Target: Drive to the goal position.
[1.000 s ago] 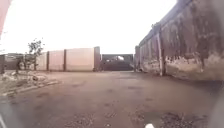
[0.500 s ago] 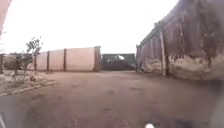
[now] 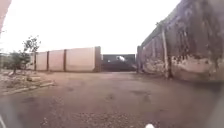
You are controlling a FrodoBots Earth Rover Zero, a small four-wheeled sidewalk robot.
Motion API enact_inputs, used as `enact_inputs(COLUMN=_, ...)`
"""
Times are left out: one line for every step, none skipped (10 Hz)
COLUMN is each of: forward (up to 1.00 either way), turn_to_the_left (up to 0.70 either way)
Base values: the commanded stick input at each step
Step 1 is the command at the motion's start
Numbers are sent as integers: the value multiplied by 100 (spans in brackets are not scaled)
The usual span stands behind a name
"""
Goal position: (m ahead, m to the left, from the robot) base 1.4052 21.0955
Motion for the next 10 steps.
enact_inputs(forward=45, turn_to_the_left=0)
enact_inputs(forward=45, turn_to_the_left=0)
enact_inputs(forward=45, turn_to_the_left=0)
enact_inputs(forward=45, turn_to_the_left=0)
enact_inputs(forward=45, turn_to_the_left=2)
enact_inputs(forward=45, turn_to_the_left=16)
enact_inputs(forward=45, turn_to_the_left=24)
enact_inputs(forward=45, turn_to_the_left=27)
enact_inputs(forward=45, turn_to_the_left=27)
enact_inputs(forward=45, turn_to_the_left=27)
